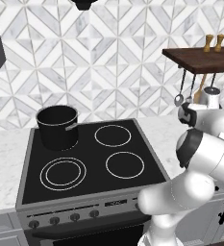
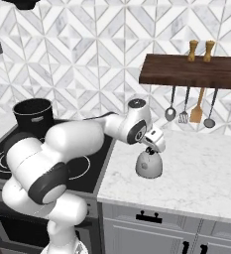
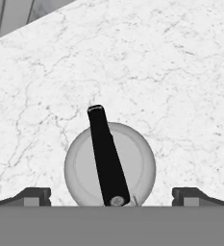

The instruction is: Pick the kettle from the counter and place it on a stove burner. Then turn the burner on.

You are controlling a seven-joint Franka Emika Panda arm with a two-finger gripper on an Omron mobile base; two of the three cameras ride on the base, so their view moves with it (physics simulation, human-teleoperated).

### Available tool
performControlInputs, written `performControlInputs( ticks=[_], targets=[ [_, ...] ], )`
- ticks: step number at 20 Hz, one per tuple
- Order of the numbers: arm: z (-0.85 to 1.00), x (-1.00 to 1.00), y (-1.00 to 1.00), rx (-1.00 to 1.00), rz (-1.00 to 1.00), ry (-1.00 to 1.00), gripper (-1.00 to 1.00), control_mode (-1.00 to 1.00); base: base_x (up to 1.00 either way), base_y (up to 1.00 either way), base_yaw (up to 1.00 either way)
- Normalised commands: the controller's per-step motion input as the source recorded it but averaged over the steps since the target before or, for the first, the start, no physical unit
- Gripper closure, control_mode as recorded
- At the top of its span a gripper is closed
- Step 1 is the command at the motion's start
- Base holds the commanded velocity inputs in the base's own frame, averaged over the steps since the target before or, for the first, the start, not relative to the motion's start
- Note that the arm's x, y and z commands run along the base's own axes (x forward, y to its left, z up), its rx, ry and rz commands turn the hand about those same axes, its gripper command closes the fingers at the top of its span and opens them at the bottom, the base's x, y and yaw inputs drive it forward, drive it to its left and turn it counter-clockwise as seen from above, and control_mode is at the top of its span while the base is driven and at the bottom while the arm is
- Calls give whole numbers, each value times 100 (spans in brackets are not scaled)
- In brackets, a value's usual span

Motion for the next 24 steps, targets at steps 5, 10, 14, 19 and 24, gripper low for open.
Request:
performControlInputs(
  ticks=[5,10,14,19,24],
  targets=[
    [-20,0,0,0,0,-6,-100,-100,0,0,0],
    [-10,0,0,0,0,-5,-100,-100,0,0,0],
    [-7,0,0,0,0,-1,-100,-100,0,0,0],
    [-1,0,0,0,0,0,-100,-100,0,0,0],
    [0,0,0,0,0,0,-100,-100,0,0,0]
  ],
)
